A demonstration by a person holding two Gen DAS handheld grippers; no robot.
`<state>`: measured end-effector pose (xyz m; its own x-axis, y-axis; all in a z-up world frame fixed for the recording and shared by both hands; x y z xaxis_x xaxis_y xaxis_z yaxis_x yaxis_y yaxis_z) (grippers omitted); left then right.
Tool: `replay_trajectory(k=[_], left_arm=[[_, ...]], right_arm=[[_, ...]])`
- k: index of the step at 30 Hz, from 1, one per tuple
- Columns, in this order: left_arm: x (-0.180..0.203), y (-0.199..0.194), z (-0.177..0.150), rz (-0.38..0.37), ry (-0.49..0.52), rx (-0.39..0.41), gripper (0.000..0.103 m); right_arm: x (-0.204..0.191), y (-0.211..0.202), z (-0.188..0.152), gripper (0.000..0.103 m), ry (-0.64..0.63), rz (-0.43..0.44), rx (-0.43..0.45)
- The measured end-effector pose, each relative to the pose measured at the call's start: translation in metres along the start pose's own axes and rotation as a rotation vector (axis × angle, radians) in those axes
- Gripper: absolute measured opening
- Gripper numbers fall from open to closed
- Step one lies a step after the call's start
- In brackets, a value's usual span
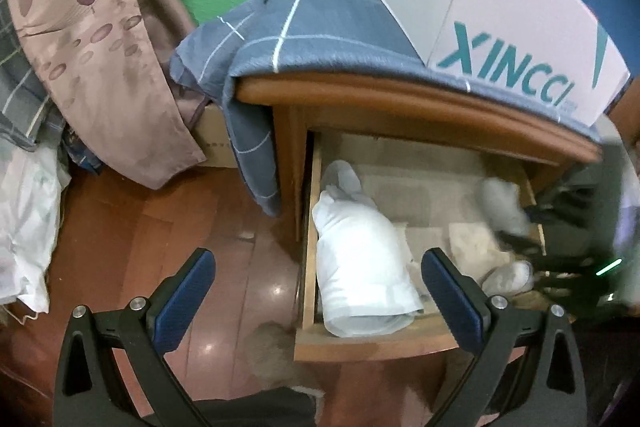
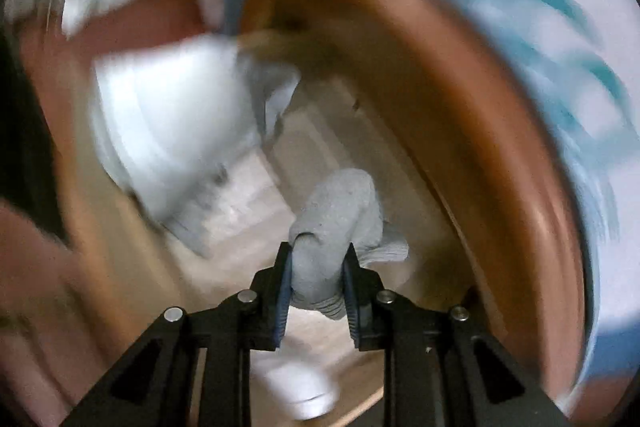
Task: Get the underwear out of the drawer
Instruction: 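Grasp the grey sock in the drawer with the right gripper, then lift the grey sock out with the right gripper while the left reaches to the white cloth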
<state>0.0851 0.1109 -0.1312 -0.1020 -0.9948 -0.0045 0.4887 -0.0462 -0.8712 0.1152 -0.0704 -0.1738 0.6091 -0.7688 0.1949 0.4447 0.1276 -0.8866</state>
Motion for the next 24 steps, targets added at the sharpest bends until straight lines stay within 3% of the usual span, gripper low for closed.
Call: replay_trajectory(k=[5, 9, 13, 17, 21, 24], left_arm=[[0.002, 0.018, -0.003, -0.014, -0.007, -0.069, 0.102], [0.012, 0.039, -0.010, -0.001, 0.018, -0.150, 0.102], [0.016, 0.067, -0.013, 0.077, 0.038, -0.232, 0.102], [0.016, 0.093, -0.016, 0.105, 0.009, -0.309, 0.102], [0.019, 0.113, -0.021, 0.092, -0.020, -0.370, 0.102], [0.036, 0.115, -0.025, 0.023, -0.019, -0.375, 0.099]], right_arm=[[0.013, -0.074, -0.015, 0.023, 0.352, 0.218, 0.172], [0.023, -0.095, -0.024, 0.023, 0.503, 0.356, 0.286], [0.020, -0.104, -0.035, 0.023, 0.489, 0.366, 0.299], [0.026, -0.110, -0.045, 0.023, 0.503, 0.392, 0.319], [0.031, -0.094, -0.043, 0.023, 0.507, 0.401, 0.327], [0.033, -0.097, -0.044, 0.023, 0.510, 0.406, 0.341]])
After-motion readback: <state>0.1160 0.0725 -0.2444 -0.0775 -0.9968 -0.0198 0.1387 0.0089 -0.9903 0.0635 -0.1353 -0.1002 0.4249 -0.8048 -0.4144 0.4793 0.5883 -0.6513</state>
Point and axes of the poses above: each gripper's, at about its wrist camera, not at the fingertips, and y roughly the way its jaws point, x to its right, z to its top, the point moved 9 cm from there along y, roughly the way its jaws point, and after that the axes turned 7 degrees about y, right-handed, at the moved point
